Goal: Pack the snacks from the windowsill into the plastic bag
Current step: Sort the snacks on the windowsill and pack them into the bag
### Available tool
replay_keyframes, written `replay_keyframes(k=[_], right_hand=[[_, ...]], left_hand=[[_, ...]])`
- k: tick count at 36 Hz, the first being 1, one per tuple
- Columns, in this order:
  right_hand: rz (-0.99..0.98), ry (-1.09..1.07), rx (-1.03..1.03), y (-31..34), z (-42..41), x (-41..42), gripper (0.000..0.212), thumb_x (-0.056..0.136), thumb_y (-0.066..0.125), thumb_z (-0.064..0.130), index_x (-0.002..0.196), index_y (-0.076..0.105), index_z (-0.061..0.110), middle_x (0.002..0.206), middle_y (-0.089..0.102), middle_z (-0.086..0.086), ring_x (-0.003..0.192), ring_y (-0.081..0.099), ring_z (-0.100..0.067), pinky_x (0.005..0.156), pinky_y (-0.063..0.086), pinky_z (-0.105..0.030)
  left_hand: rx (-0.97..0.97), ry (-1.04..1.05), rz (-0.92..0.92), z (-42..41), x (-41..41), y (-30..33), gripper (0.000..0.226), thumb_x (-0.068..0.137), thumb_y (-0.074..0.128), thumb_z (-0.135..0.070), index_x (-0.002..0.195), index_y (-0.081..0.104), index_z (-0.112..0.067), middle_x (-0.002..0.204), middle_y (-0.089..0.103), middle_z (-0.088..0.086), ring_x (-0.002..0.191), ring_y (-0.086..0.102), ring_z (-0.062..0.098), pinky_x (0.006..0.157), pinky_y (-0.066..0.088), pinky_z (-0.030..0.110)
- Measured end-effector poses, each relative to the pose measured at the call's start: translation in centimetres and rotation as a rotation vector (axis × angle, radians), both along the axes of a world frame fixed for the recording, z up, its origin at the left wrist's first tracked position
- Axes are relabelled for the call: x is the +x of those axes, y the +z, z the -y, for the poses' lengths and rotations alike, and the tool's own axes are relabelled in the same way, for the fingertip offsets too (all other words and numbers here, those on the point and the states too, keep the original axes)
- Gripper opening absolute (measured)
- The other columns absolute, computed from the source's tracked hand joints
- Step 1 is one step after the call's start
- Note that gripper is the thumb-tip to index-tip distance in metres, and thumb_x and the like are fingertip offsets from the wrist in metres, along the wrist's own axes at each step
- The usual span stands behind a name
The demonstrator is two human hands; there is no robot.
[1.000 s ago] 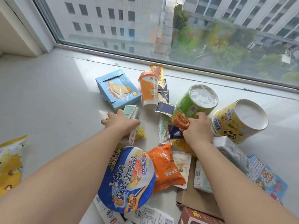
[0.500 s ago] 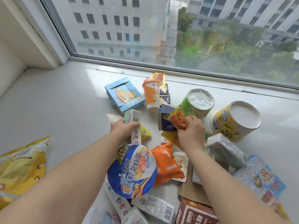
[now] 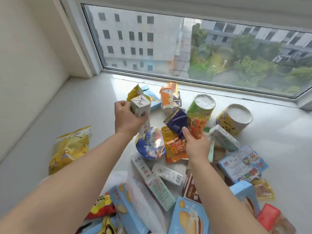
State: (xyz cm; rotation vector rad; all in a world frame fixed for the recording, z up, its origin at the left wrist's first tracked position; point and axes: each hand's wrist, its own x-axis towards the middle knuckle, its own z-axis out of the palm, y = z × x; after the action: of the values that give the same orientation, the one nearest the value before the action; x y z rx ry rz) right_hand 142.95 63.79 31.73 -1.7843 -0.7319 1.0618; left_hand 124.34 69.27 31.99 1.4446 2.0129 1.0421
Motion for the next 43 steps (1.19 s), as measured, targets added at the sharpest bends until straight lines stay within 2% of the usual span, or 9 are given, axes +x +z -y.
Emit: replay_keyframes(k=[6,10,12,15,22,25,34,38,43], right_hand=[[-0.121,0.109,0.031,1.5,9.7,-3.6,0.014,0.084,0.070,0.023,0.090,0.057,0.025,0.088,0.060,0.011,0.097,0.058,-0.019,0.092,0.045,-0.035],[-0.054,0.210,-0.040,0.2,14.9,-6.0,0.013,0.083,0.071,0.024,0.076,0.060,0.028,0.080,0.064,0.009,0.090,0.062,-0.022,0.084,0.048,-0.033],[0.005,0.247,-0.087,-1.2,16.8,-7.0,0.010,0.081,0.071,0.028,0.077,0.063,0.026,0.082,0.067,0.002,0.091,0.064,-0.025,0.082,0.049,-0.035],[0.162,0.365,-0.150,-2.4,18.8,-8.8,0.010,0.083,0.069,0.030,0.087,0.067,0.021,0.084,0.064,-0.001,0.085,0.058,-0.023,0.074,0.041,-0.030],[0.666,0.661,-0.260,-4.3,22.1,-12.7,0.024,0.084,0.060,0.035,0.103,0.065,0.019,0.106,0.063,-0.004,0.099,0.059,-0.030,0.073,0.041,-0.031],[0.756,0.717,-0.310,-5.4,22.7,-13.6,0.028,0.087,0.056,0.035,0.110,0.061,0.019,0.112,0.052,0.000,0.098,0.057,-0.027,0.078,0.043,-0.033],[0.866,0.757,-0.183,-6.2,20.4,-15.7,0.060,0.085,0.058,0.022,0.138,0.030,0.022,0.139,0.028,-0.003,0.122,0.040,-0.026,0.085,0.044,-0.036],[0.972,1.052,-0.067,-7.8,20.6,-16.2,0.060,0.094,0.046,0.034,0.147,0.018,0.029,0.155,0.010,0.001,0.133,0.023,-0.028,0.110,0.026,-0.035],[1.055,1.322,-0.157,-10.2,22.2,-16.4,0.052,0.102,0.025,0.036,0.151,0.015,0.021,0.159,0.007,0.004,0.145,0.002,-0.022,0.114,0.019,-0.039]], left_hand=[[0.183,-0.004,-0.024,11.9,-3.1,2.1,0.040,0.066,0.083,-0.021,0.092,0.061,-0.001,0.106,0.032,0.003,0.093,0.043,0.015,0.083,0.034,0.008],[0.166,0.065,0.051,18.6,-6.4,1.5,0.047,0.061,0.080,-0.033,0.096,0.064,-0.006,0.108,0.034,0.002,0.099,0.045,0.017,0.091,0.044,0.025],[0.182,0.075,0.138,21.5,-7.7,1.3,0.042,0.056,0.074,-0.044,0.092,0.060,-0.026,0.108,0.035,0.002,0.100,0.049,0.024,0.092,0.048,0.036],[0.085,0.109,0.256,25.6,-9.2,0.5,0.041,0.052,0.071,-0.049,0.087,0.050,-0.044,0.114,0.038,0.003,0.106,0.054,0.025,0.092,0.050,0.045],[-0.351,0.082,0.069,32.4,-11.4,-4.2,0.036,0.069,0.079,-0.027,0.099,0.061,-0.022,0.108,0.036,-0.001,0.099,0.050,0.013,0.092,0.044,0.028],[-0.526,0.040,-0.037,33.1,-11.6,-6.4,0.044,0.069,0.078,-0.036,0.105,0.058,-0.021,0.111,0.029,-0.003,0.107,0.046,0.018,0.090,0.043,0.027],[-0.631,0.003,-0.317,28.9,-11.4,-8.3,0.071,0.066,0.067,-0.066,0.119,0.041,-0.027,0.131,0.020,0.004,0.117,0.033,0.036,0.095,0.039,0.039],[-0.622,0.038,-0.342,28.8,-11.9,-10.0,0.073,0.069,0.062,-0.069,0.130,0.036,-0.038,0.141,0.015,0.001,0.120,0.031,0.037,0.101,0.034,0.039],[-0.636,0.021,-0.416,28.2,-11.0,-10.9,0.073,0.073,0.057,-0.069,0.134,0.034,-0.037,0.142,0.014,0.005,0.119,0.030,0.040,0.104,0.030,0.039]])
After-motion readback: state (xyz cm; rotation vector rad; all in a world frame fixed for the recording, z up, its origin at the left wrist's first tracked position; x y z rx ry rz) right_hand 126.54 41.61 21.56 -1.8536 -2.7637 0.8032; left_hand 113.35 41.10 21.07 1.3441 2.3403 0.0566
